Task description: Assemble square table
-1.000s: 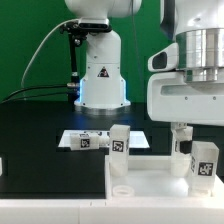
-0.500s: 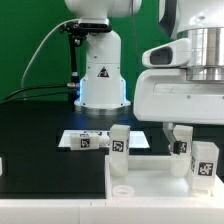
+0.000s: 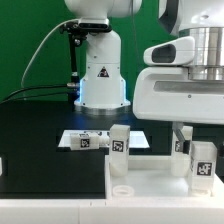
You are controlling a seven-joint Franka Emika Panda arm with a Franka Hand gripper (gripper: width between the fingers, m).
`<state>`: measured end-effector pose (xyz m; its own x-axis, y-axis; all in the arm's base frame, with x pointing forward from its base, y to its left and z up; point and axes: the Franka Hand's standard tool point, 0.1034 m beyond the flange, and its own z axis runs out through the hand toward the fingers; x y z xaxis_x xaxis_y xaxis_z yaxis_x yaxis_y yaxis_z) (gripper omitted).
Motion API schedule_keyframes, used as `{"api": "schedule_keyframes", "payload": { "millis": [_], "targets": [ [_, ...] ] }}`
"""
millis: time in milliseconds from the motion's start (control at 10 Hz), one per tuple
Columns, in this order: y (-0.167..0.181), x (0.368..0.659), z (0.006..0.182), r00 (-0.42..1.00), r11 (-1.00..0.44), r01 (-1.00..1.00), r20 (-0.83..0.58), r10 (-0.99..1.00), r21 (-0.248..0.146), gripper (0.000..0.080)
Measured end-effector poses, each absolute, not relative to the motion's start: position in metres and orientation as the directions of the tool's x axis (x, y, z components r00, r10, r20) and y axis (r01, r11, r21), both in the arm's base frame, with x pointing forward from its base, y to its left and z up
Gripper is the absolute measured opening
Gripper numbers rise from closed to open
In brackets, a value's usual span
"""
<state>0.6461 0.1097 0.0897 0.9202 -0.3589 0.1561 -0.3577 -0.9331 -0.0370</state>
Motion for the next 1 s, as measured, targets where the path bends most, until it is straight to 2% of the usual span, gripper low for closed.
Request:
{"api": "schedule_keyframes", "payload": {
  "millis": [100,400,500,700,900,1000],
  "targets": [
    [0.1092,0.6461,0.0896,0.886,-0.899,-0.436,0.152,-0.438,-0.050,0.0284],
    [0.1040,0.6431,0.0882,0.599,-0.609,-0.787,0.112,-0.793,-0.095,0.0284],
    [0.1029,0.6422,0.0878,0.512,-0.520,-0.848,0.098,-0.853,-0.102,0.0284],
    [0.1013,0.6400,0.0876,0.241,-0.243,-0.963,0.038,-0.970,-0.113,0.0284],
    [0.0995,0.6391,0.0869,0.114,-0.114,-0.987,0.010,-0.993,-0.114,0.0284],
    [0.0993,0.6390,0.0869,0.132,-0.133,-0.985,0.014,-0.991,-0.113,0.0284]
  ]
}}
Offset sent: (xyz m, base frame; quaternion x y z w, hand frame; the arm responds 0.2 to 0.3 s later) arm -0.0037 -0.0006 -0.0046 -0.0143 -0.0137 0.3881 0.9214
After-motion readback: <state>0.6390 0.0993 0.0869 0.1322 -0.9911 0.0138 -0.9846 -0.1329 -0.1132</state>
